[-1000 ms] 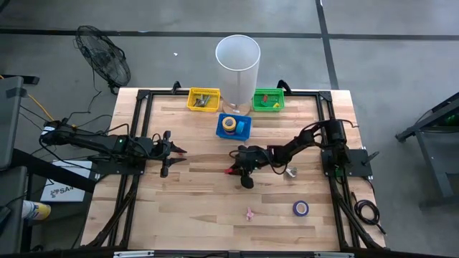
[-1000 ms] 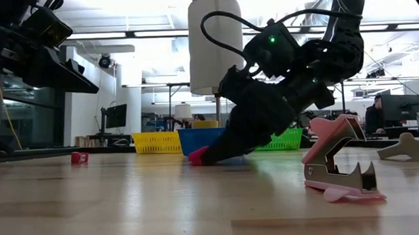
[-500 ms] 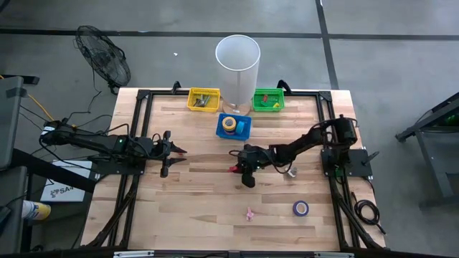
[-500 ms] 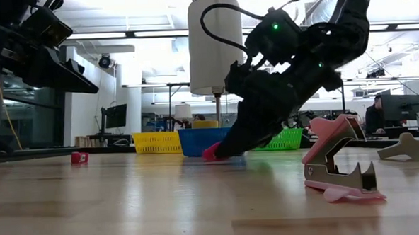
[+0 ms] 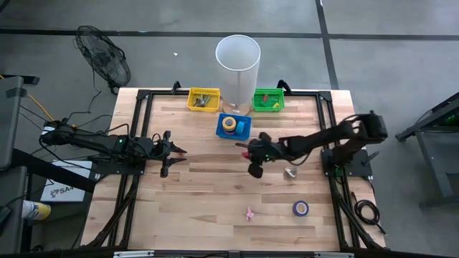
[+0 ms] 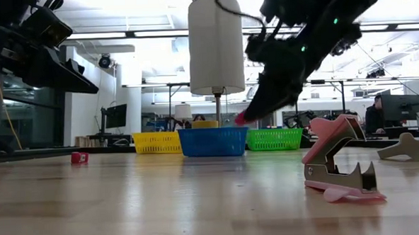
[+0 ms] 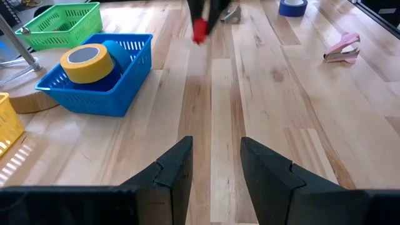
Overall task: Pick and place Stapler, Stapler remover, tape
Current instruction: Put the right red stapler into the green basket
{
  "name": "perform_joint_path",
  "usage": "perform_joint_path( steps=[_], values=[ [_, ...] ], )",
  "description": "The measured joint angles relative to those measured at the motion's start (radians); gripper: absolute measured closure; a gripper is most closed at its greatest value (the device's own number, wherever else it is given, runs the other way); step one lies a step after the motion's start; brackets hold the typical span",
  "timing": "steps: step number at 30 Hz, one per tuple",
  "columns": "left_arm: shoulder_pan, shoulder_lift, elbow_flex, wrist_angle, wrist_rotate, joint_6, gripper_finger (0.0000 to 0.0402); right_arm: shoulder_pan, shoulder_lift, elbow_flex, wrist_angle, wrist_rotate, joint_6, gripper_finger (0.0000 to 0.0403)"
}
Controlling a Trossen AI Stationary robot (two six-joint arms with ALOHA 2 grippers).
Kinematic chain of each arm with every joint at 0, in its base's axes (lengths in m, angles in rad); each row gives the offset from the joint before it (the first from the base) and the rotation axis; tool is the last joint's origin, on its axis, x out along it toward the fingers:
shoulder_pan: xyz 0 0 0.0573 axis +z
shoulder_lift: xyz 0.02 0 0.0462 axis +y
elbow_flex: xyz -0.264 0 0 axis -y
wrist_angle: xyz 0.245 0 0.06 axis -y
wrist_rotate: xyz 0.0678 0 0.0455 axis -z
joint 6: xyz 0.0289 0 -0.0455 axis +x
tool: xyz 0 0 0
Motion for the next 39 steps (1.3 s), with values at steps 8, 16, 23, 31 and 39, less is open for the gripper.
perform_joint_path(
  steps=[8,16,23,31,39],
  values=[
    [0.000,0.000,0.000,0.001,0.000,0.000,0.0270,-0.049,-0.147,0.001,-0.177,0.301,-0.010,0.0331],
    [0.000,0.000,0.000,0.001,0.000,0.000,0.0270,-0.216,-0.142,0.001,-0.169,0.472,-0.061,0.0329],
    [0.000,0.000,0.000,0.002,0.000,0.000,0.0270,-0.409,-0.141,0.002,-0.144,0.450,-0.071,0.0328],
    [0.000,0.000,0.000,0.001,0.000,0.000,0.0270,-0.602,-0.141,0.002,-0.125,0.336,-0.016,0.0328],
    [0.000,0.000,0.000,0.002,0.000,0.000,0.0270,-0.712,-0.141,0.002,-0.079,0.184,0.000,0.0328]
  ],
)
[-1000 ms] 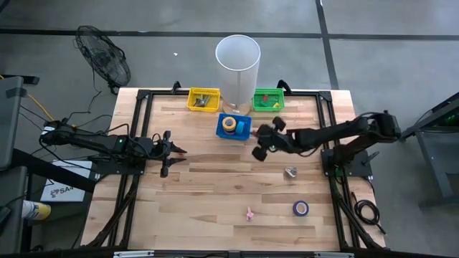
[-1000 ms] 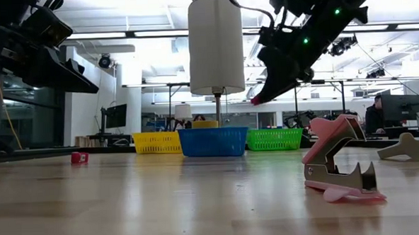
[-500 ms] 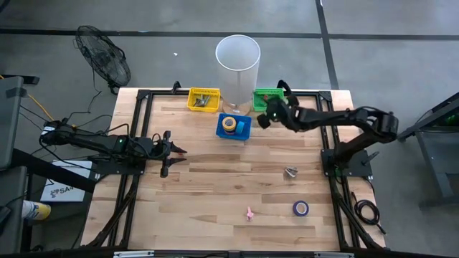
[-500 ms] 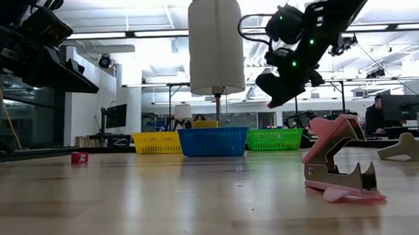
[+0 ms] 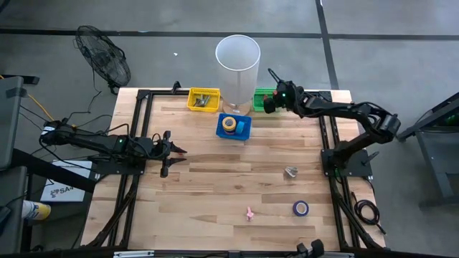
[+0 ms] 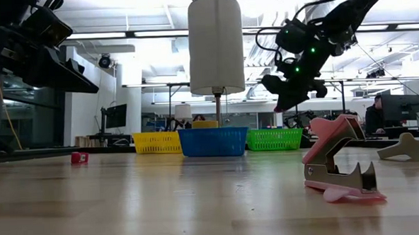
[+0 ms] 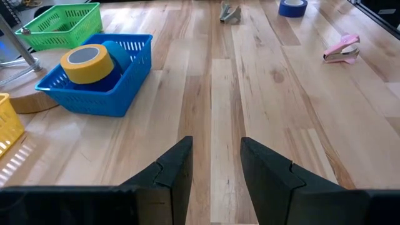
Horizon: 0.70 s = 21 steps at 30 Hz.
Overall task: Pick and place Stapler, Stapler remover, tape
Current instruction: Put the right red stapler into the green basket
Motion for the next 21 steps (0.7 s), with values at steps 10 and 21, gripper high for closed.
perform_joint_path(
  steps=[10,21],
  values=[
    [0.000,0.000,0.000,0.000,0.000,0.000,0.0270,-0.041,0.001,0.000,0.047,-0.113,-0.001,0.0328],
    [0.000,0.000,0.000,0.000,0.000,0.000,0.0270,-0.049,0.091,-0.029,0.091,-0.110,0.018,0.0328]
  ],
)
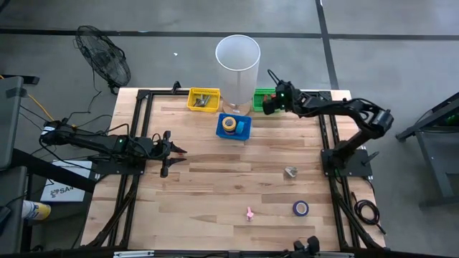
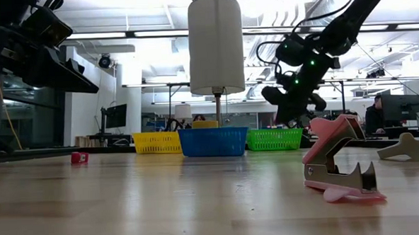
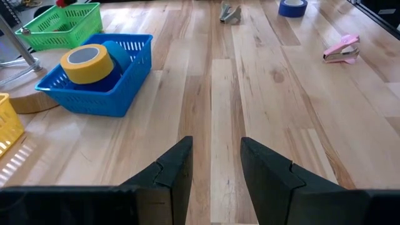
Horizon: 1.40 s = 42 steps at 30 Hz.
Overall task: Pick and place Stapler, Stapler remover, tape
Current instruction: Put the right red stapler into the green basket, then put the gray staple remover into the yellow basket
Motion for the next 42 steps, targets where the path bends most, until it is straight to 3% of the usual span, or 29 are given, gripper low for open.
perform_joint_path(
  steps=[7,18,23,30,36,42],
  values=[
    [0.000,0.000,0.000,0.000,0.000,0.000,0.0270,0.000,0.008,0.000,0.016,-0.011,-0.025,0.0322],
    [0.000,0.000,0.000,0.000,0.000,0.000,0.0270,0.000,0.008,0.000,0.015,-0.028,-0.047,0.0252],
    [0.000,0.000,0.000,-0.001,0.000,0.000,0.0270,0.000,-0.028,0.000,-0.025,-0.096,-0.057,0.0236],
    [0.000,0.000,0.000,-0.008,0.000,0.000,0.0270,0.003,-0.166,0.001,-0.213,-0.191,-0.055,0.0236],
    [0.000,0.000,0.000,-0.009,0.000,0.000,0.0270,0.010,-0.303,0.001,-0.440,-0.346,-0.054,0.0235],
    [0.000,0.000,0.000,-0.008,-0.001,0.000,0.0270,0.105,-0.408,0.001,-0.653,-0.382,-0.047,0.0235]
  ],
)
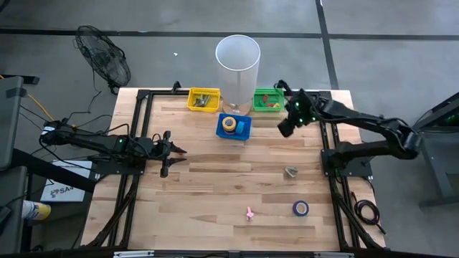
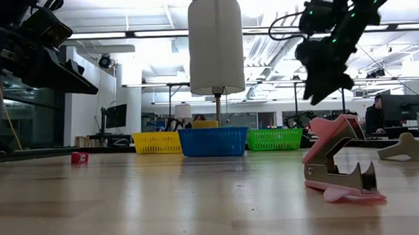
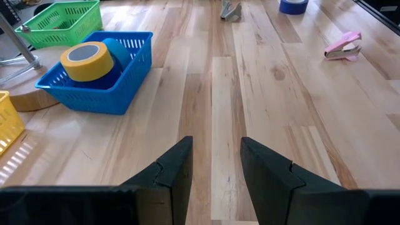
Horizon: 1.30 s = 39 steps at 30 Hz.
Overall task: Pick and place Stapler, Stapler remover, tape
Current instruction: Put the gray staple remover into the yellow basket
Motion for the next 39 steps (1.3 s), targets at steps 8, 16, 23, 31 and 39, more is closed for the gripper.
perform_joint_path(
  steps=[8,16,23,31,39],
  values=[
    [0.000,0.000,0.000,0.000,-0.001,0.000,0.0270,0.215,-0.040,0.000,-0.130,0.012,0.081,0.0235],
    [0.000,0.000,0.000,0.000,-0.001,0.000,0.0270,0.429,-0.031,0.000,-0.129,0.044,0.189,0.0235],
    [0.000,0.000,0.000,0.000,-0.002,0.000,0.0270,0.581,-0.031,0.000,-0.147,0.095,0.251,0.0235],
    [0.000,0.000,0.000,0.000,-0.002,0.000,0.0270,0.674,-0.031,0.000,-0.179,0.091,0.340,0.0235],
    [0.000,0.000,0.000,0.001,-0.004,-0.005,0.0270,0.682,-0.016,0.000,-0.176,0.067,0.352,0.0235]
  ],
)
